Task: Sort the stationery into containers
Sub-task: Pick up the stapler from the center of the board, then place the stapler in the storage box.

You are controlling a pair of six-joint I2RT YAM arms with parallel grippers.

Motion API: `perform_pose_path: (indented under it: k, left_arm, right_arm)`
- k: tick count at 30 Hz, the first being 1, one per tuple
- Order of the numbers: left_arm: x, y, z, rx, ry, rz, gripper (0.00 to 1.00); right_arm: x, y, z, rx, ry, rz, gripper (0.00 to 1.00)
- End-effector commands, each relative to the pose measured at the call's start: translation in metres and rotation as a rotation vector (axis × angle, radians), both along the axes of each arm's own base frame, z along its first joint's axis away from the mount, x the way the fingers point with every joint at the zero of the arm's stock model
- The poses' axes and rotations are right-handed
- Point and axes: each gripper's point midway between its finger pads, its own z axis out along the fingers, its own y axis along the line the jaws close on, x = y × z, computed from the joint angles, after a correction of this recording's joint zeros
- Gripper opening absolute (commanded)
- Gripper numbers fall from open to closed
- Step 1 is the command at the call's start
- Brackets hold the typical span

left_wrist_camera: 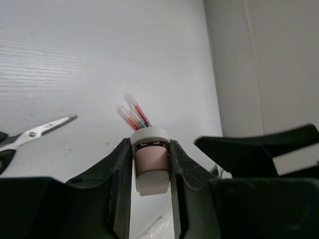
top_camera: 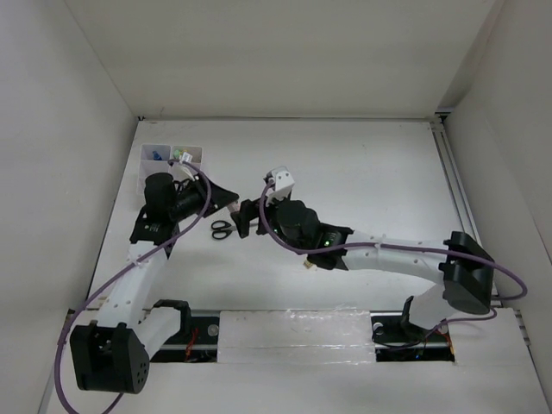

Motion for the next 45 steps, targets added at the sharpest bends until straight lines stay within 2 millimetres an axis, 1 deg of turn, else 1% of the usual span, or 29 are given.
perform_pose_path:
  k: [1, 3, 4, 5, 6, 8, 9, 10, 11, 12, 13, 14, 15, 16, 17, 18, 20, 21, 23, 24, 25, 26, 28, 30, 31, 34, 35, 42, 45]
  left_arm:
    - [0.033, 0.030, 0.013, 0.088, -0.022, 0.230, 0.00]
    - [0.052, 0.053, 0.020, 0.135, -0.028, 0.386, 0.00]
    - [0.057, 0.063, 0.014, 0.161, 0.006, 0.446, 0.00]
    - [0.063, 0.072, 0.017, 0.172, 0.011, 0.508, 0.00]
    - [0.073, 0.092, 0.012, 0.217, 0.031, 0.626, 0.00]
    - [0.083, 0.115, 0.021, 0.253, 0.059, 0.763, 0.00]
    - [0.090, 0.144, 0.013, 0.283, 0.117, 0.910, 0.00]
    - [0.096, 0.157, 0.026, 0.278, 0.121, 0.977, 0.00]
    - [0.095, 0.169, 0.020, 0.295, 0.172, 1.030, 0.00]
    - [0.097, 0.186, 0.020, 0.308, 0.196, 1.104, 0.00]
    - [0.103, 0.202, 0.012, 0.315, 0.243, 1.163, 0.00]
    - [0.107, 0.212, 0.023, 0.315, 0.251, 1.200, 0.00]
    - [0.110, 0.221, 0.024, 0.330, 0.265, 1.228, 0.00]
    - [0.114, 0.236, 0.015, 0.351, 0.308, 1.282, 0.00]
    - [0.119, 0.240, 0.024, 0.348, 0.312, 1.309, 0.00]
    - [0.119, 0.250, 0.023, 0.364, 0.331, 1.336, 0.00]
    - [0.123, 0.269, 0.012, 0.376, 0.396, 1.381, 0.00]
    - [0.126, 0.274, 0.012, 0.375, 0.399, 1.390, 0.00]
    - [0.134, 0.279, 0.012, 0.361, 0.391, 1.396, 0.00]
    - [0.144, 0.281, 0.017, 0.355, 0.381, 1.398, 0.00]
    - [0.139, 0.287, 0.011, 0.386, 0.419, 1.414, 0.00]
    - [0.142, 0.289, 0.011, 0.390, 0.416, 1.422, 0.00]
    - [0.146, 0.290, 0.007, 0.388, 0.428, 1.425, 0.00]
    - [0.150, 0.290, -0.004, 0.390, 0.454, 1.428, 0.00]
    - [0.152, 0.290, -0.003, 0.384, 0.446, 1.430, 0.00]
    - [0.158, 0.288, -0.014, 0.363, 0.462, 1.425, 0.00]
    - [0.164, 0.289, -0.009, 0.347, 0.435, 1.430, 0.00]
    - [0.171, 0.288, -0.023, 0.292, 0.432, 1.447, 0.00]
    - [0.174, 0.286, -0.027, 0.271, 0.427, 1.441, 0.00]
  right_arm:
    - [-0.002, -0.028, 0.037, 0.109, -0.028, -0.079, 1.00]
    - [-0.002, -0.047, 0.030, 0.083, -0.010, -0.129, 1.00]
    - [-0.004, -0.055, 0.020, 0.067, 0.007, -0.143, 1.00]
    - [-0.008, -0.066, 0.030, 0.097, 0.005, -0.154, 1.00]
    - [-0.009, -0.075, 0.026, 0.081, 0.009, -0.167, 1.00]
    - [-0.017, -0.091, 0.028, 0.093, 0.013, -0.168, 1.00]
    - [-0.019, -0.099, 0.026, 0.087, 0.021, -0.180, 1.00]
    - [-0.021, -0.105, 0.026, 0.087, 0.021, -0.180, 1.00]
    - [-0.024, -0.111, 0.022, 0.079, 0.024, -0.181, 1.00]
    - [-0.028, -0.120, 0.032, 0.111, 0.021, -0.181, 1.00]
    - [-0.031, -0.124, 0.031, 0.103, 0.026, -0.171, 1.00]
    - [-0.034, -0.129, 0.031, 0.105, 0.025, -0.171, 1.00]
    - [-0.038, -0.137, 0.035, 0.121, 0.022, -0.161, 1.00]
    - [-0.041, -0.142, 0.034, 0.116, 0.023, -0.161, 1.00]
    - [-0.044, -0.150, 0.039, 0.140, 0.015, -0.160, 1.00]
    - [-0.046, -0.150, 0.032, 0.122, 0.023, -0.151, 1.00]
    - [-0.051, -0.158, 0.042, 0.155, 0.014, -0.139, 1.00]
    - [-0.052, -0.161, 0.039, 0.148, 0.016, -0.139, 1.00]
    - [-0.056, -0.168, 0.044, 0.177, 0.014, -0.139, 1.00]
    - [-0.056, -0.172, 0.040, 0.174, 0.014, -0.148, 1.00]
    - [-0.057, -0.174, 0.037, 0.173, 0.014, -0.148, 1.00]
    - [-0.058, -0.177, 0.043, 0.191, 0.008, -0.148, 1.00]
    - [-0.059, -0.179, 0.042, 0.193, 0.007, -0.148, 1.00]
    - [-0.062, -0.176, 0.042, 0.184, 0.003, -0.125, 1.00]
    - [-0.063, -0.175, 0.041, 0.184, 0.004, -0.116, 1.00]
    - [-0.065, -0.171, 0.043, 0.177, 0.001, -0.097, 1.00]
    - [-0.066, -0.170, 0.043, 0.177, 0.002, -0.088, 1.00]
    - [-0.067, -0.166, 0.040, 0.167, 0.008, -0.070, 1.00]
    - [-0.068, -0.171, 0.039, 0.180, 0.002, -0.078, 1.00]
